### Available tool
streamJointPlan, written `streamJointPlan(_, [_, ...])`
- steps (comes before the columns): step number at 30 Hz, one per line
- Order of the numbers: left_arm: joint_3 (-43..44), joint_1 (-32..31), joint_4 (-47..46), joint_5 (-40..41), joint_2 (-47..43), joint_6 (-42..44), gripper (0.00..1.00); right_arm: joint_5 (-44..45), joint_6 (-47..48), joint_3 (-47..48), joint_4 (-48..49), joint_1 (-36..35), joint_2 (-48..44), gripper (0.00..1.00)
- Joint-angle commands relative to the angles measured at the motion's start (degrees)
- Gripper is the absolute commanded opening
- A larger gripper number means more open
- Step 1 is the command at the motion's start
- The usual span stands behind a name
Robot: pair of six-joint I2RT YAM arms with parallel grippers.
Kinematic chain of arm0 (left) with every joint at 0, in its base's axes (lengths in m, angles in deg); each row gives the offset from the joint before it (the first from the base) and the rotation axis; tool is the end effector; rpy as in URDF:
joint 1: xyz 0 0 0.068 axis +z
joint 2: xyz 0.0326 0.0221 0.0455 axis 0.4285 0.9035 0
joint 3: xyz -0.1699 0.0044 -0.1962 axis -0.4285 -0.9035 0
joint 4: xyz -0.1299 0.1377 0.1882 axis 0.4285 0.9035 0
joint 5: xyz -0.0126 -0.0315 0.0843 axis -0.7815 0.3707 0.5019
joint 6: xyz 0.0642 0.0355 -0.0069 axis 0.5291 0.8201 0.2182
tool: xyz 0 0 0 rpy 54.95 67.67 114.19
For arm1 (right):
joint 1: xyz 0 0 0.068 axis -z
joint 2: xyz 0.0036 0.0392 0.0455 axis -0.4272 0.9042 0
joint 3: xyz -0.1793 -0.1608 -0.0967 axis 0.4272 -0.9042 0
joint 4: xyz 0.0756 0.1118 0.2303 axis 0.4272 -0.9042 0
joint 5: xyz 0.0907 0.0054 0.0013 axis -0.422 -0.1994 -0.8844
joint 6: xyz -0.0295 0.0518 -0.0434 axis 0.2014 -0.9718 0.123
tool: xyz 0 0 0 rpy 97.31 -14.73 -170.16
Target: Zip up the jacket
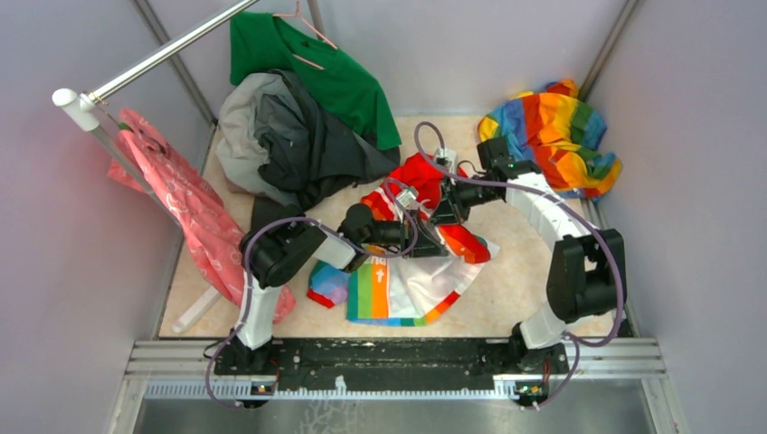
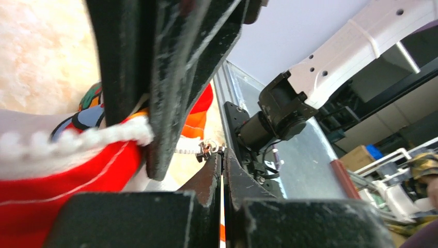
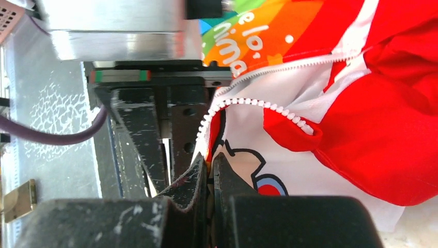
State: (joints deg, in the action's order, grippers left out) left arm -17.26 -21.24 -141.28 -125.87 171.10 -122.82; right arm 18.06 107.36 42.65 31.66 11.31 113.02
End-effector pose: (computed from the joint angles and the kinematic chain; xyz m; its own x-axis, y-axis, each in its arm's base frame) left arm 0.2407 -0.3238 0.1446 -0.5874 -0.0358 -0.8085 0.7981 -0.1915 -0.5713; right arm 0.2982 0.1273 0.2328 -0.5504 -0.4159 -0.7239 -0.8348 0.2852 0.4709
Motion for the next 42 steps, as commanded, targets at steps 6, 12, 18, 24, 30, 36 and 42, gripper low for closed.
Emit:
streamJointPlan(6, [-1.28,0.56,-2.54,0.30,-1.74,-22.86,0.00,-9.11,-11.39,-14.96,37.46,-0.17,-19.59,0.00])
streamJointPlan(12, [-3.34,-0.40,-6.99,5.56,-1.88,-32.02,0.00,-2.05,-16.78,-20.09,49.30,-0.01,-22.04,0.00])
streamJointPlan(18, [-4.94,0.78,-5.38,6.09,-2.03,-30.61,0.00,-1.91,-20.40,-20.72,52.48,1.88,-22.89,0.00])
streamJointPlan(24, [-4.16,4.79,8.66,0.59,-6.64,-23.08,0.00,0.39,-11.47,-19.71,43.88,2.10,-24.20,0.00])
streamJointPlan(30, [-2.72,4.52,17.10,-2.13,-8.52,-19.66,0.00,5.50,-6.84,-19.27,41.24,1.98,-24.74,0.00])
streamJointPlan(36, [0.17,3.34,16.79,-3.81,-7.91,-21.79,0.00,-0.18,-6.16,-21.71,42.13,0.13,-24.48,0.00])
streamJointPlan(42, [0.84,3.35,10.50,-5.38,-6.82,-28.99,0.00,-1.74,-4.00,-22.65,41.90,-0.88,-24.81,0.00])
